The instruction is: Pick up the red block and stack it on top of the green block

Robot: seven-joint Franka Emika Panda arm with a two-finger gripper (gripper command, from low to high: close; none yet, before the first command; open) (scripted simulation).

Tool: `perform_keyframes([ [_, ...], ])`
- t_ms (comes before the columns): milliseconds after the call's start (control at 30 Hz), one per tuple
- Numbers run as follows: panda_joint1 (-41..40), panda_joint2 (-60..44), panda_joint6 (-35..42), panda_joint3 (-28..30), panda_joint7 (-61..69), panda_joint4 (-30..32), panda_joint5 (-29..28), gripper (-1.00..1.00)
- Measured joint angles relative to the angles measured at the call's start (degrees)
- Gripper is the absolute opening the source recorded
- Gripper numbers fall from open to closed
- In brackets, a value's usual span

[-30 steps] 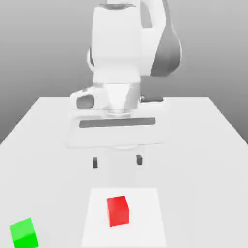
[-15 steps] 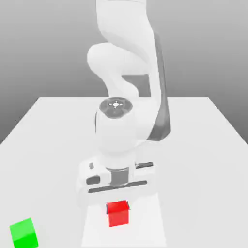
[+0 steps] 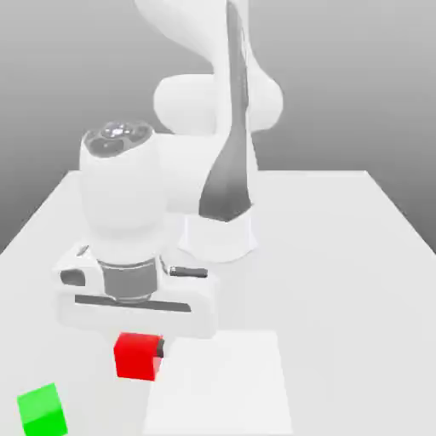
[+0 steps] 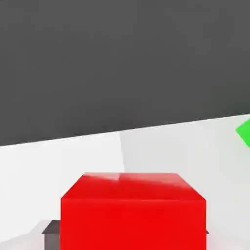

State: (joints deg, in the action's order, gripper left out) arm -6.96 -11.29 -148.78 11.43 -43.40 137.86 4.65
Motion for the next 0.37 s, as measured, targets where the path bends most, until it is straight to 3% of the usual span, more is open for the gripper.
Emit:
perform_keyframes([
  [100,-2.79,-3.11,3.02,3.26,-4.87,-5.84,2.04,-1.0],
  [233,-5.1,-10.66,-2.25,2.02,-3.9,-7.85,5.86,-1.0],
  [267,-5.39,-11.71,-3.15,1.7,-3.61,-7.97,6.35,1.0],
  [367,-5.39,-11.71,-3.15,1.7,-3.61,-7.97,6.35,1.0],
])
